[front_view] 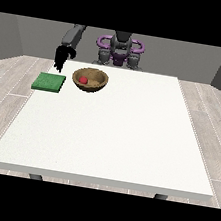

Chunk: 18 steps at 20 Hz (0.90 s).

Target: Pick the cup and pour the ball into the bowl, then pick the bowl and place it on the pad

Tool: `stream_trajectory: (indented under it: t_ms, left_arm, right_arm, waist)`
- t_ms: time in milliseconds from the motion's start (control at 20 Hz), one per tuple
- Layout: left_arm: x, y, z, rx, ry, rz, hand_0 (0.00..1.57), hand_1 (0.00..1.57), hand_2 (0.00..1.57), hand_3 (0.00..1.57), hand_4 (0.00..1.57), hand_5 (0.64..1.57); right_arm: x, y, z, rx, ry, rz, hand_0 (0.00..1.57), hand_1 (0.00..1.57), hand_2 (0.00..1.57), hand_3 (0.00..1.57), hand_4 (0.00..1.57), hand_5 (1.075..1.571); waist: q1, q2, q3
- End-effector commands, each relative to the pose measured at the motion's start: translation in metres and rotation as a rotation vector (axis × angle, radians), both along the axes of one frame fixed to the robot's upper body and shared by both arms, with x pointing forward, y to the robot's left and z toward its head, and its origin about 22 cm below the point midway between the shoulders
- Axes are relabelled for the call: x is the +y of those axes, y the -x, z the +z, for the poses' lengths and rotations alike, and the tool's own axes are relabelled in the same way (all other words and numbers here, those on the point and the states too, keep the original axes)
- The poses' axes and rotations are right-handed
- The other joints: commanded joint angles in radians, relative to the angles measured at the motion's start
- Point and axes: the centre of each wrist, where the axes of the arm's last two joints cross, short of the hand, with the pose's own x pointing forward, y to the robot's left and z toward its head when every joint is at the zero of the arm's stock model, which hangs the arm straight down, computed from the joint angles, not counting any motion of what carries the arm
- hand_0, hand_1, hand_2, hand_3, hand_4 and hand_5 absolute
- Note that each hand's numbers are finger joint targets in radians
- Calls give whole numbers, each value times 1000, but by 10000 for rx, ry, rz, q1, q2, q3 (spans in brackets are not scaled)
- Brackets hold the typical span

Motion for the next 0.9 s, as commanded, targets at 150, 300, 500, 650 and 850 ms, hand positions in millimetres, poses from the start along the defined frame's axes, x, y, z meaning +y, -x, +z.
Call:
stream_trajectory:
  t_ms: [150,300,500,650,850]
  left_arm:
    - [64,22,9,-776,678,28,0,0,0,0,993,1561]
    - [87,35,-4,-331,581,252,0,0,0,0,995,1544]
    - [72,38,2,-313,707,-260,0,0,0,0,1009,1536]
    - [102,47,22,-927,583,86,0,0,0,0,1012,1536]
    - [104,51,40,-1311,562,-141,0,0,0,0,1017,1536]
  right_arm:
    - [19,4,-31,-495,-382,145,0,0,0,0,694,1566]
    - [13,-17,-18,-270,-196,424,0,0,0,0,595,1557]
    - [47,-5,-55,65,-175,216,0,0,0,0,536,1554]
    - [25,-23,-40,-668,-166,341,0,0,0,0,523,1554]
    - [34,-20,-49,-955,-84,59,0,0,0,0,476,1548]
  waist:
    - [-269,938,24]
    - [-463,757,21]
    - [-80,646,26]
    - [-407,1424,25]
    - [-100,1713,27]
